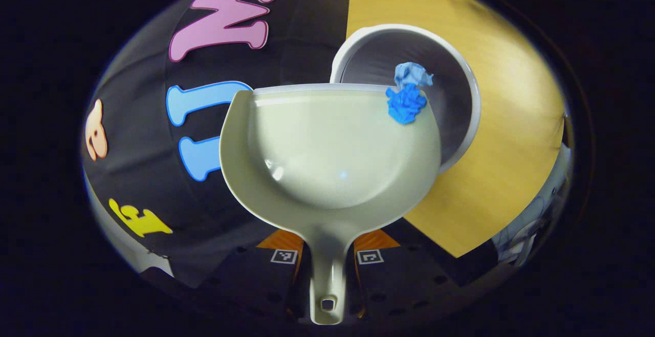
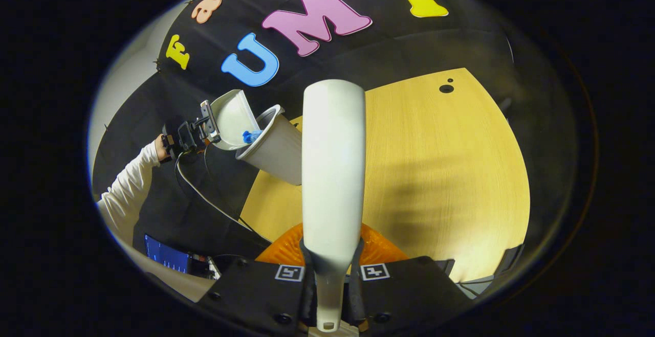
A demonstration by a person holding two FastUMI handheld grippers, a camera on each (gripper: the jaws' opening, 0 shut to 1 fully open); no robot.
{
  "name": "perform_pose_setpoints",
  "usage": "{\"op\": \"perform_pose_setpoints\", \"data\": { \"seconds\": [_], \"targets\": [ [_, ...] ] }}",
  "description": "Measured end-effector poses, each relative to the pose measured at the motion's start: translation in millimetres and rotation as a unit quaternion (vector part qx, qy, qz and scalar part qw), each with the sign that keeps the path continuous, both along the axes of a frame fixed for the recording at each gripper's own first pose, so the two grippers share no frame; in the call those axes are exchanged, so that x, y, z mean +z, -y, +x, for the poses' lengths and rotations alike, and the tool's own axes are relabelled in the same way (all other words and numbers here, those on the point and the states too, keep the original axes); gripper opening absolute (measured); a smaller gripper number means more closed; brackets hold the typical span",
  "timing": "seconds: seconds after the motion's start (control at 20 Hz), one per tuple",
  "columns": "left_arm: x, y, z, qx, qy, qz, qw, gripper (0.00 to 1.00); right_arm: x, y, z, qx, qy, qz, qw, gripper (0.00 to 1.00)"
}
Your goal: Pick up the small broom and dustpan from the desktop, sweep the trash into the dustpan with the broom, and then empty the trash into the garbage bin.
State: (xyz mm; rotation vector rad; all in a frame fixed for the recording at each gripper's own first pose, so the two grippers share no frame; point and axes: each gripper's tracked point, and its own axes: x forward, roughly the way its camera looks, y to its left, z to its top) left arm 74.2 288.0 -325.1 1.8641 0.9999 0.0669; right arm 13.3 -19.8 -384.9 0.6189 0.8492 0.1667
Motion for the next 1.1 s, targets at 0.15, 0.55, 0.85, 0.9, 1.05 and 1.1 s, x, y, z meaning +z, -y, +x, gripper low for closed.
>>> {"op": "perform_pose_setpoints", "data": {
  "seconds": [0.15, 0.55, 0.85, 0.9, 1.05, 1.1],
  "targets": [
    [10, 3, 6, -0.07, -0.008, 0.121, 0.99, 0.26, -3, 3, -4, 0.003, -0.005, -0.009, 1.0, 0.25],
    [8, 1, 23, -0.107, 0.089, 0.004, 0.99, 0.26, -7, 2, -4, 0.017, -0.015, -0.022, 0.999, 0.25],
    [-26, 12, 37, -0.095, 0.201, -0.24, 0.945, 0.25, 45, 7, 25, 0.01, 0.04, -0.057, 0.998, 0.25],
    [-40, 17, 41, -0.083, 0.214, -0.295, 0.928, 0.25, 59, 11, 32, 0.005, 0.059, -0.07, 0.996, 0.25],
    [-122, 37, 53, -0.009, 0.2, -0.463, 0.863, 0.25, 90, 24, 61, -0.022, 0.1, -0.095, 0.99, 0.25],
    [-147, 44, 51, 0.021, 0.191, -0.497, 0.846, 0.25, 92, 28, 67, -0.03, 0.1, -0.097, 0.99, 0.25]
  ]
}}
